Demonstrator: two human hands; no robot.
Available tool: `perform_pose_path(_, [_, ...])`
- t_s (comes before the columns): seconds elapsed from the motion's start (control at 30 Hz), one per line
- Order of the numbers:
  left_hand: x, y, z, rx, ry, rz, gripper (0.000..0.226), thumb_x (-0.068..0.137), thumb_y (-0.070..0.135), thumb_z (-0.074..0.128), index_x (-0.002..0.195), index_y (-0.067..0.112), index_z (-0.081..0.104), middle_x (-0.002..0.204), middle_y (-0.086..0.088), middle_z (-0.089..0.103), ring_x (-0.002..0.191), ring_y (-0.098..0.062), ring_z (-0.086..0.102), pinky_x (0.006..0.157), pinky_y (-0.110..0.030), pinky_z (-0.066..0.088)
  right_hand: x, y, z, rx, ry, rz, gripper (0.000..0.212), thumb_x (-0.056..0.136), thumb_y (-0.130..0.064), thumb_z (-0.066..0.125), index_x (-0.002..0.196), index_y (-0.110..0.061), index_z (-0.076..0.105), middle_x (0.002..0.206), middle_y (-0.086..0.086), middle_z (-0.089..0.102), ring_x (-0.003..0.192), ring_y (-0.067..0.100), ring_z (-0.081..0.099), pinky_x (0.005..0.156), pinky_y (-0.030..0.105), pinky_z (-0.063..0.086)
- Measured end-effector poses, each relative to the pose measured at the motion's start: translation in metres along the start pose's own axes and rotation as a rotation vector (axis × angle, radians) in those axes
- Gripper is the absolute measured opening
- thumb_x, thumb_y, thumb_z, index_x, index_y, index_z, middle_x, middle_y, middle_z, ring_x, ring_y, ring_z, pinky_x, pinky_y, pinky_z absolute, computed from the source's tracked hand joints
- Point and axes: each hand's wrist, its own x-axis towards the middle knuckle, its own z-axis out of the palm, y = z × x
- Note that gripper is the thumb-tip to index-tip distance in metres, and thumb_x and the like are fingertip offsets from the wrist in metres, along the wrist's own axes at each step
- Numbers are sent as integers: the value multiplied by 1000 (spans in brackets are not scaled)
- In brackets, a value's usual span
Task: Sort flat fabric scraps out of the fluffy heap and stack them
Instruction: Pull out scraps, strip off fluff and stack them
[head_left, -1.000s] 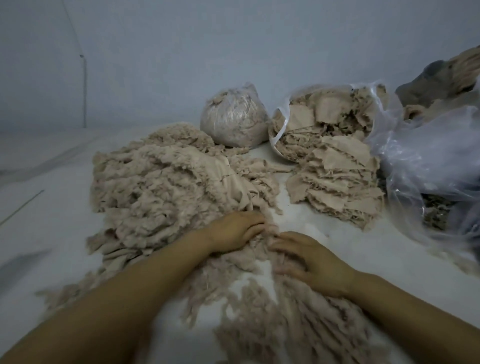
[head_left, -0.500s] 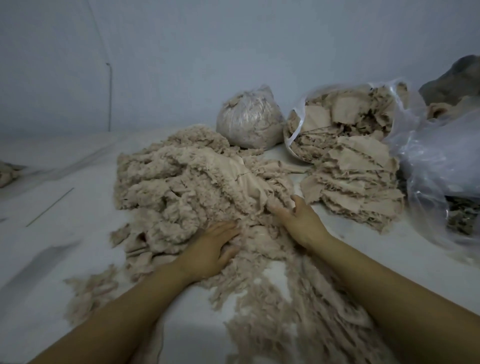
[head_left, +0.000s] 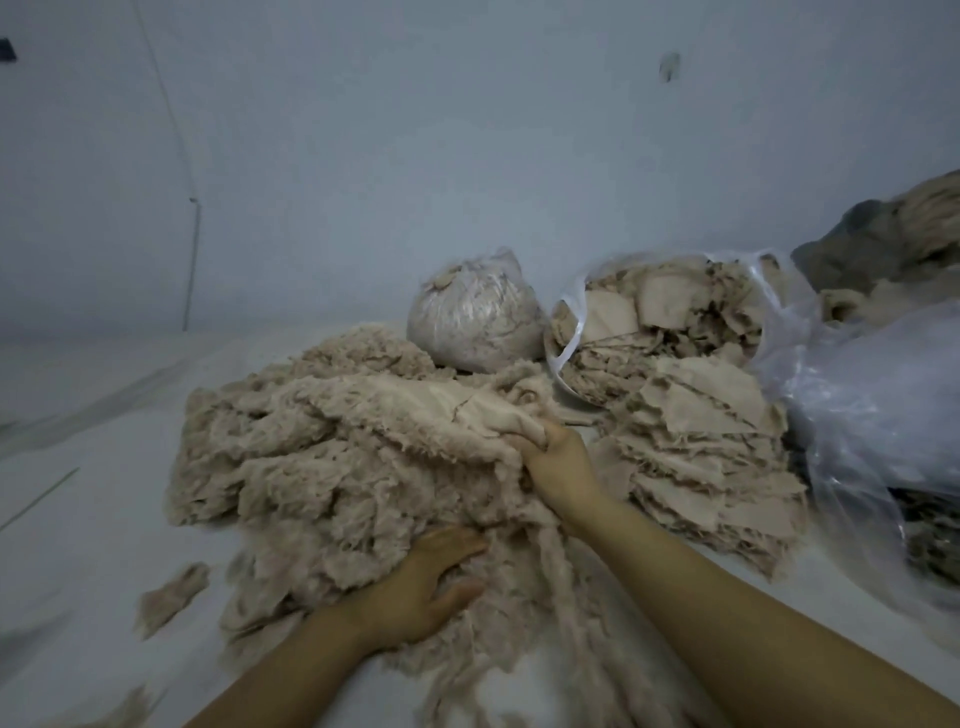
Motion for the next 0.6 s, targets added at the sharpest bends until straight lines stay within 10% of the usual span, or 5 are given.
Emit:
perform_pose_path(0.2, [33,-25,-5,177,0,-243,51,99,31,45,144,13,33,154,-6,26,140,-19,28,116,-32,20,-46,7,-10,-389,-239,-297,30,86,-17,69,61,-13,52,68,-9,50,66,-7,48,63,8,35])
perform_pose_path(0.27, [31,-12,-3,224,-109,-184,50,102,27,37,148,15,22,153,4,5,142,-12,15,114,-20,5,-58,22,-16,-498,-261,-260,42,88,-18,67,55,-15,42,59,-10,42,60,-5,46,58,10,31])
perform_pose_path(0.33, [23,14,-7,268,-145,-86,41,102,21,34,143,13,37,151,2,26,136,-13,30,108,-17,19,-63,36,-20,-602,-242,-180,47,91,-23,63,52,-19,37,55,-6,39,53,3,42,52,15,29])
perform_pose_path(0.5, [-13,68,-54,469,296,135,20,93,30,50,104,26,67,103,6,69,94,-16,62,80,-30,50,-75,44,-20,-673,-264,-77,23,94,-27,56,79,-10,56,85,6,50,80,17,46,63,25,29])
perform_pose_path(0.6, [-15,59,-89,645,382,187,47,83,14,61,129,21,53,140,-3,48,128,-21,39,107,-45,34,-81,37,-21,-708,-198,-44,33,92,-36,58,108,-8,60,117,9,48,111,25,47,90,27,40])
